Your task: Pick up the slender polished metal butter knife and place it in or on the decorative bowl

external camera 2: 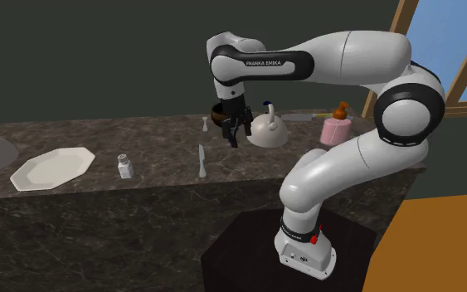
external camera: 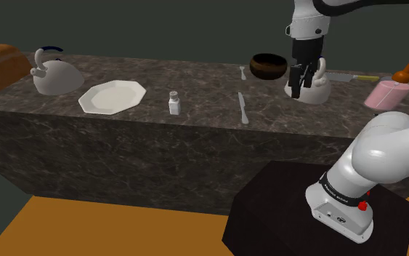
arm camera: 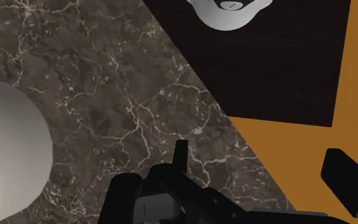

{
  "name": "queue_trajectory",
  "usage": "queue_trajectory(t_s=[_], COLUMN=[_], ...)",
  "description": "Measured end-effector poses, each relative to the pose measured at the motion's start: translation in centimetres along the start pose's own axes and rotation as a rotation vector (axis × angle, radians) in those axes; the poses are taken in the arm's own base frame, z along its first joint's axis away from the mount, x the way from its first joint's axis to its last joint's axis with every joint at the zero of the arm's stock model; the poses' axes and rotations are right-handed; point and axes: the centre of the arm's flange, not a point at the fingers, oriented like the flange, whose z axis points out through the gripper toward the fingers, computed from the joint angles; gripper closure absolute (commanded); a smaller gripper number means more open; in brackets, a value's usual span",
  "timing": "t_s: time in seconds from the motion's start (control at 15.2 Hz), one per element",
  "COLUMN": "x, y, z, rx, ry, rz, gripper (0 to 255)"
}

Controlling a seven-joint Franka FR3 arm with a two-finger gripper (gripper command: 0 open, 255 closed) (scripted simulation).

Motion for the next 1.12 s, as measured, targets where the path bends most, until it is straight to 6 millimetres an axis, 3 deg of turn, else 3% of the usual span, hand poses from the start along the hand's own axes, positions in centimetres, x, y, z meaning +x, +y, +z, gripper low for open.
queue_trajectory(t_s=[0.13, 0.33, 0.66, 1.12], x=[0.6, 2.9, 8.2, 15.4], y=[-0.2, -0.8, -1.2, 0.2], z=[0.3, 1.2, 3.2, 5.4], rx=[0.003, 0.017, 0.045, 0.085], ry=[0.005, 0.039, 0.104, 0.199], rz=[0.020, 0.130, 0.350, 0.661], gripper=[0, 0, 0, 0])
